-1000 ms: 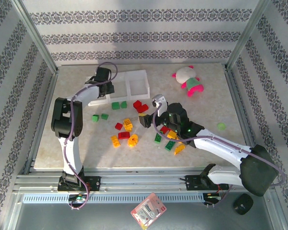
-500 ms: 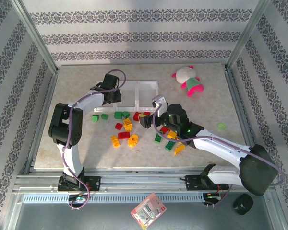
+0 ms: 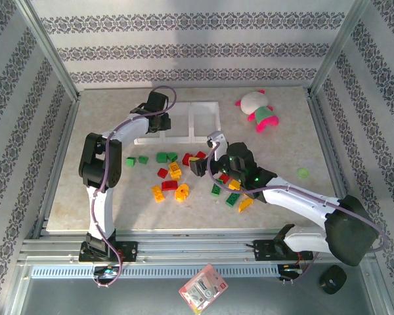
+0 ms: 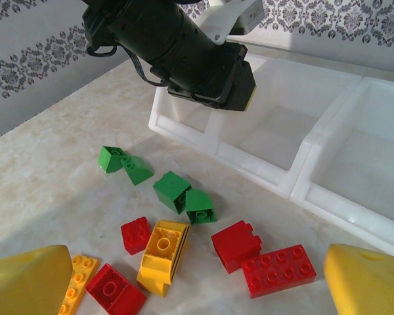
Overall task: Sort the legos into containers by color
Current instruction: Move the container to the top-center of the table, then pick up the lego from the center of the table.
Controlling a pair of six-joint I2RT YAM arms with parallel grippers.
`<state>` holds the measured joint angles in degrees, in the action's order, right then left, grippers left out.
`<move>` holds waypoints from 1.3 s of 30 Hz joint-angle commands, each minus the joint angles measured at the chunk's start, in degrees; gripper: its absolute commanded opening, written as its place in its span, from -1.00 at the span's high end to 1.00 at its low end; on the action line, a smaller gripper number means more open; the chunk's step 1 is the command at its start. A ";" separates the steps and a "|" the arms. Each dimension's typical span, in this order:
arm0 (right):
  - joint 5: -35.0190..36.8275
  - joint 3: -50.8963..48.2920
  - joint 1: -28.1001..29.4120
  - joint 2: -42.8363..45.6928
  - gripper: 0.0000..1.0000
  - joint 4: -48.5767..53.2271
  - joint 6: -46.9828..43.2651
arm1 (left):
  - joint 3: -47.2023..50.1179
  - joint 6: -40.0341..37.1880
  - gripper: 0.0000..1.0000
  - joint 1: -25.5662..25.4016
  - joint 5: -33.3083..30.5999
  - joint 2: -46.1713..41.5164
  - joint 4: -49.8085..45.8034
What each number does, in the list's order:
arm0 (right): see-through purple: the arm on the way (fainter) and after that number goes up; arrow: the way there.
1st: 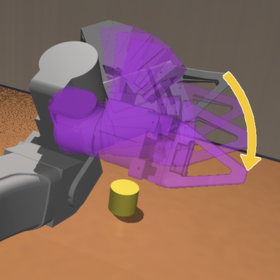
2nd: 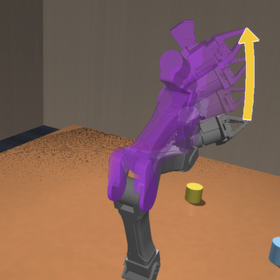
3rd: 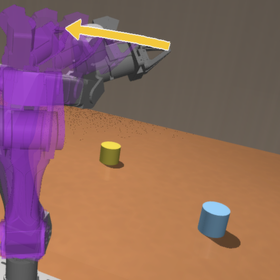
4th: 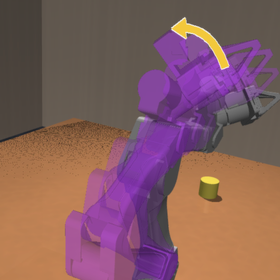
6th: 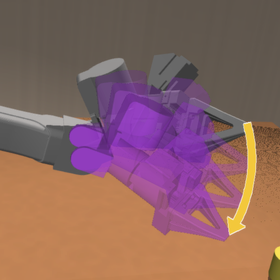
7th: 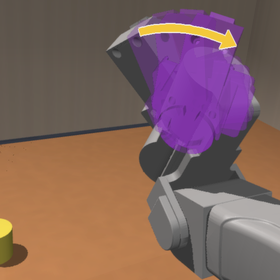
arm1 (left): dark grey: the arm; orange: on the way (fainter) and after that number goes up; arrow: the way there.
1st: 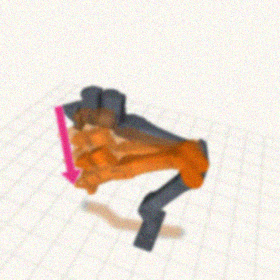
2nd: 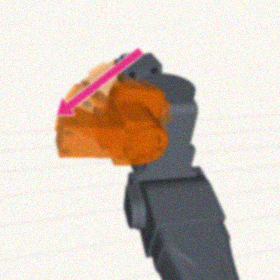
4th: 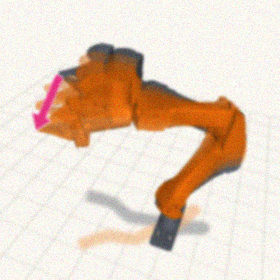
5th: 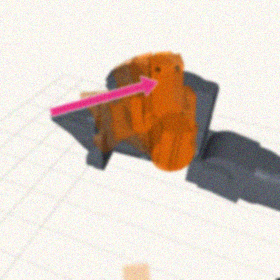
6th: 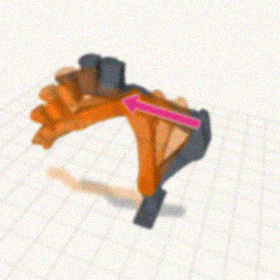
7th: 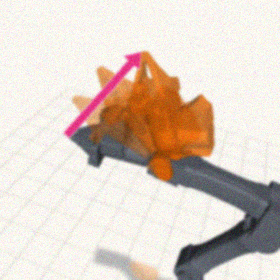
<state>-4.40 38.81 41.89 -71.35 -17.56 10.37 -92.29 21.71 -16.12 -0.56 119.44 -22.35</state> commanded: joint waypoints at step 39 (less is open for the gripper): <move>-5.78 -8.46 -28.16 -2.20 -0.82 14.79 48.39 | 43.90 -26.82 -0.99 -24.29 7.37 -48.28 25.48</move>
<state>-5.52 30.48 14.57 -71.24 0.27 54.04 -50.30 0.01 -37.85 3.99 73.47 -2.57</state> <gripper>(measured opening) 0.925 0.993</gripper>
